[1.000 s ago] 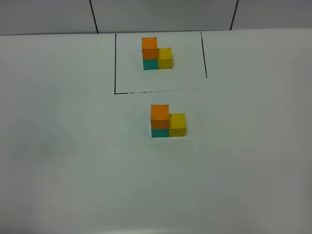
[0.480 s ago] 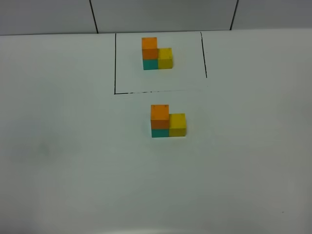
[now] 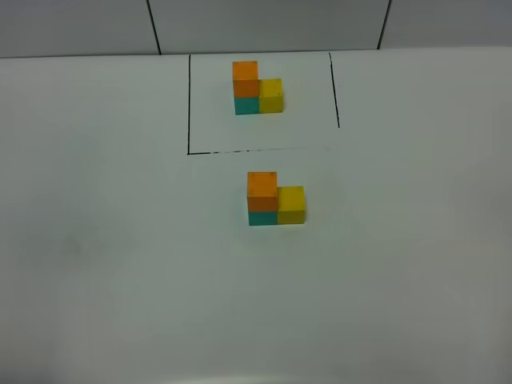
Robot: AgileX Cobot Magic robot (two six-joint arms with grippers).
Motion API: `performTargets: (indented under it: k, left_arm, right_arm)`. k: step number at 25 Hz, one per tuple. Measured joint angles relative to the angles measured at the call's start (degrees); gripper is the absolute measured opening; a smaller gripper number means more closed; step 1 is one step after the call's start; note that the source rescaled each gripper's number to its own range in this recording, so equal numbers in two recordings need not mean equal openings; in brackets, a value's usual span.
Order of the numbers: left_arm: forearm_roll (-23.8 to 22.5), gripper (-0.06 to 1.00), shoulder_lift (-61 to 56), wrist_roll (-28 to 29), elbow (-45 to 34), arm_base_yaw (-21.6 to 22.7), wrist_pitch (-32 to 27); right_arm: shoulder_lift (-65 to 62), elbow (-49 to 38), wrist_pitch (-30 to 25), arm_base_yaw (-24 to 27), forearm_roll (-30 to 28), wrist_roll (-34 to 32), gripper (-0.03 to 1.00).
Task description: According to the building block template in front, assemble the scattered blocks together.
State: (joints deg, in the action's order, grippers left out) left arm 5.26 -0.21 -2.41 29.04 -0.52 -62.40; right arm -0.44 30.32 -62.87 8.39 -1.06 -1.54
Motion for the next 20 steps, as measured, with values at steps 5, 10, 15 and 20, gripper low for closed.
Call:
performTargets:
  k: [5,10,15,20]
  left_arm:
    - [0.0,0.82,0.0,0.0,0.0,0.0,0.0]
    - [0.0,0.82,0.0,0.0,0.0,0.0,0.0]
    - [0.0,0.82,0.0,0.0,0.0,0.0,0.0]
    - [0.0,0.82,0.0,0.0,0.0,0.0,0.0]
  right_arm:
    - [0.0,-0.43,0.13,0.0,-0.16,0.36,0.9]
    - [0.0,-0.49,0.13,0.0,-0.16,0.36,0.86]
    - [0.0,-0.49,0.13,0.05,-0.16,0.39,0.83]
    - [0.0,-0.49,0.13,0.05,-0.16,0.39,0.8]
